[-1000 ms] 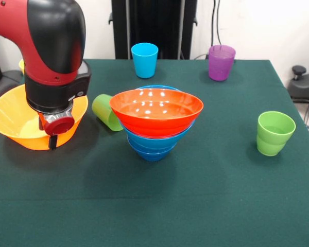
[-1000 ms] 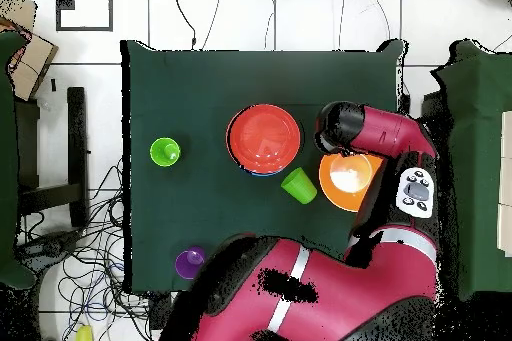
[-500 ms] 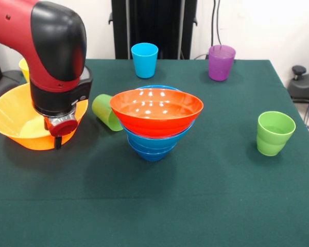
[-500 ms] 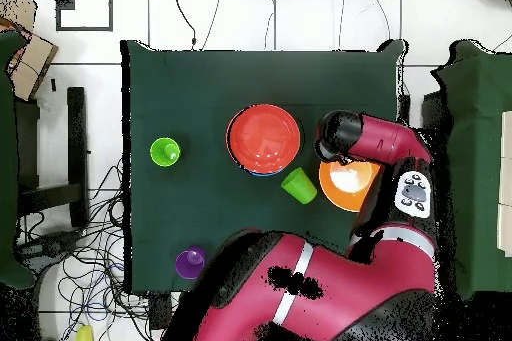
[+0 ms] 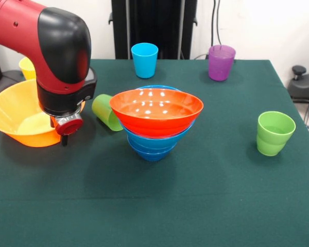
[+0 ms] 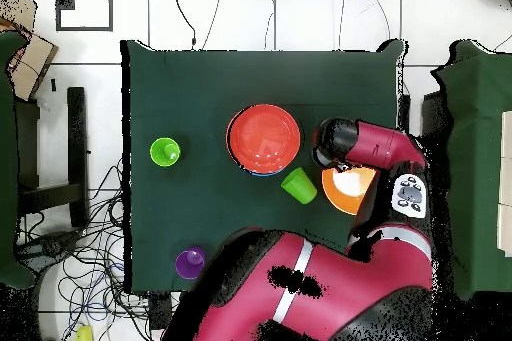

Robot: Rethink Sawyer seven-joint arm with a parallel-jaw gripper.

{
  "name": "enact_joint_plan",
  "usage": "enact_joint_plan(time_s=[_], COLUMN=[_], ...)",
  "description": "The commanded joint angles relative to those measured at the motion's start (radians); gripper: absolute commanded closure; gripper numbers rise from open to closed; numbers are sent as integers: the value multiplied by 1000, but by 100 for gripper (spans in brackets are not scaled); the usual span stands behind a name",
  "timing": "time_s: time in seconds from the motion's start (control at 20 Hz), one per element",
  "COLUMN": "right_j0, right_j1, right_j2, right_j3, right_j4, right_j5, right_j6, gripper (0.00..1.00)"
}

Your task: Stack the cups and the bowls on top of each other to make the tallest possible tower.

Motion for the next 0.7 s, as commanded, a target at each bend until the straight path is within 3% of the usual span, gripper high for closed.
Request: enact_joint_plan(time_s=[0.05, 0.7], right_j0=[-3, -3], right_j1=[42, 41], right_j2=[114, 113], right_j3=[70, 71], right_j4=[-90, -92], right_j5=[-59, -53], right_j6=[-148, -152], gripper=[0, 0])
